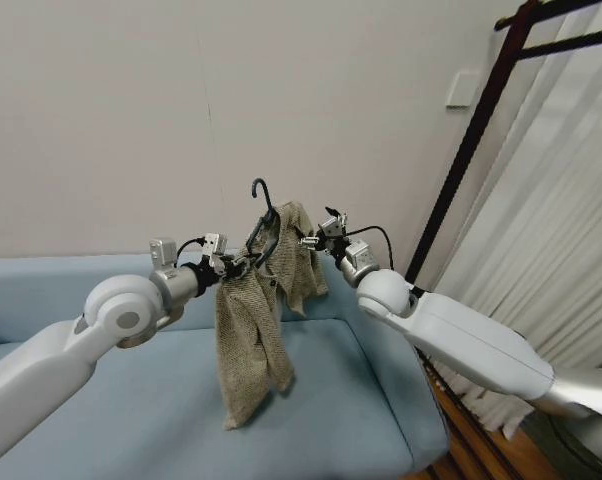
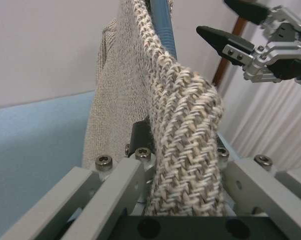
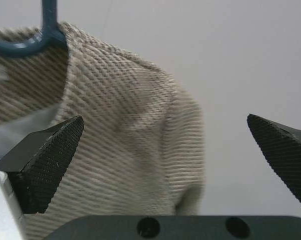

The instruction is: Pick up the clothes from the sofa and hang them on the clothes hanger.

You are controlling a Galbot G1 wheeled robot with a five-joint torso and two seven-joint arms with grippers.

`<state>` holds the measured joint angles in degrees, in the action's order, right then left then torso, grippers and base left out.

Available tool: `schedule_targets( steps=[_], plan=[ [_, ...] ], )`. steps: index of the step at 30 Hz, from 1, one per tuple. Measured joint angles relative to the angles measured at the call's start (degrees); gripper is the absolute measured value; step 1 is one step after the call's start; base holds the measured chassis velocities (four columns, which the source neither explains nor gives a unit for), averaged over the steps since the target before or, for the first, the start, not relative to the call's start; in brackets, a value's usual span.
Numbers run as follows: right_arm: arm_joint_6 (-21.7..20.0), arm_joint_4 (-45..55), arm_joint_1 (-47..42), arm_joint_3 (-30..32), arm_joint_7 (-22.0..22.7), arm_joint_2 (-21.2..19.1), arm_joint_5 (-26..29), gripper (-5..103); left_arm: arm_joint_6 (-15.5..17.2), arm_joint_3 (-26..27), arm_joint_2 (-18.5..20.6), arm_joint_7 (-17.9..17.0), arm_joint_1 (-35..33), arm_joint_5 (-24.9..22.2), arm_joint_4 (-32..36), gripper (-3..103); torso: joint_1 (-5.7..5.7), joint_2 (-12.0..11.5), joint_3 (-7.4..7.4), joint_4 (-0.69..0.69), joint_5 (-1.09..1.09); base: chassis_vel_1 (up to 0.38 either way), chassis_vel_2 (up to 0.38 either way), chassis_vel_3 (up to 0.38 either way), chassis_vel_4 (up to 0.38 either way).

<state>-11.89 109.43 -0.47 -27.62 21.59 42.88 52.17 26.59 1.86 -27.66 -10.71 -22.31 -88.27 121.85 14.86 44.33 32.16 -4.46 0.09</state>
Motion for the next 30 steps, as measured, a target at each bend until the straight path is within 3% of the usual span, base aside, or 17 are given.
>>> schedule_targets(
  steps=[1, 4, 6, 9, 11, 14, 22, 24, 25, 26, 28, 30],
  plan=[
    [0.0, 0.0, 0.0, 0.0, 0.0, 0.0, 0.0, 100, 0.0, 0.0, 0.0, 0.0, 0.0, 0.0, 0.0, 12, 0.00, 0.0, 0.00, 0.00, 0.00, 0.000, 0.000, 0.000, 0.000],
    [-0.6, -0.5, 1.9, 3.1, -8.0, -1.6, 9.2, 100, -1.5, 1.6, 2.3, 12.1, -1.5, 4.4, -4.6, 12, 0.00, 0.0, 0.00, 0.01, -0.01, 0.000, 0.000, 0.000, 0.000],
    [-0.7, -0.8, 2.2, 3.5, -9.2, -1.9, 10.1, 100, -1.6, 1.8, 2.6, 13.9, -1.6, 5.2, -5.4, 12, 0.00, 0.0, 0.00, 0.02, -0.02, 0.000, 0.000, 0.000, 0.000],
    [-1.2, -1.7, 3.6, 5.5, -13.9, -3.6, 12.5, 100, -1.6, 2.6, 3.5, 20.6, -0.9, 7.8, -9.4, 12, 0.00, 0.0, 0.00, 0.00, -0.01, 0.000, 0.000, 0.000, 0.000],
    [-1.3, -1.6, 3.7, 5.8, -14.7, -3.9, 12.9, 100, -1.6, 2.7, 3.7, 21.7, -0.6, 8.1, -10.0, 12, 0.00, 0.0, 0.00, 0.00, -0.02, 0.000, 0.000, 0.000, 0.000],
    [-2.2, -1.6, 4.2, 7.3, -19.6, -6.1, 14.1, 100, -1.3, 2.7, 5.0, 29.5, 2.7, 9.6, -14.3, 12, 0.00, 0.0, 0.00, -0.01, 0.01, 0.000, 0.000, 0.000, 0.000],
    [-2.8, -0.2, 4.4, 8.0, -21.2, -8.0, 15.6, 100, -1.7, 3.8, 7.1, 36.8, 4.8, 11.7, -16.4, 12, 0.00, 0.0, 0.00, 0.00, 0.00, 0.000, 0.000, 0.000, 0.000],
    [-2.9, 0.0, 4.5, 8.3, -22.3, -8.2, 16.1, 100, -2.5, 3.8, 7.9, 43.8, 6.0, 14.6, -18.4, 12, 0.00, 0.0, 0.00, 0.02, 0.00, 0.000, 0.000, 0.000, 0.000],
    [-2.9, 0.0, 4.5, 8.3, -22.3, -8.2, 16.1, 100, -2.5, 3.8, 7.9, 43.8, 6.0, 14.6, -18.4, 12, 0.00, 0.0, 0.00, 0.02, 0.00, 0.000, 0.000, 0.000, 0.000],
    [-3.0, 0.0, 4.7, 8.4, -22.8, -8.2, 16.3, 100, -2.6, 3.7, 7.9, 46.6, 6.5, 15.8, -19.3, 12, 0.00, 0.0, 0.00, 0.02, 0.00, 0.000, 0.000, 0.000, 0.000],
    [-3.3, 0.0, 5.2, 8.7, -23.8, -8.4, 17.1, 100, -3.7, 2.8, 8.3, 54.1, 8.1, 19.2, -22.3, 12, 0.00, 0.0, 0.00, 0.01, -0.01, 0.000, 0.000, 0.000, 0.000],
    [-3.5, 0.1, 5.3, 8.7, -24.0, -8.5, 17.3, 100, -4.1, 2.5, 8.4, 55.6, 8.4, 20.1, -23.0, 12, 0.00, 0.0, 0.00, 0.01, -0.01, 0.000, 0.000, 0.000, 0.000]
  ],
)
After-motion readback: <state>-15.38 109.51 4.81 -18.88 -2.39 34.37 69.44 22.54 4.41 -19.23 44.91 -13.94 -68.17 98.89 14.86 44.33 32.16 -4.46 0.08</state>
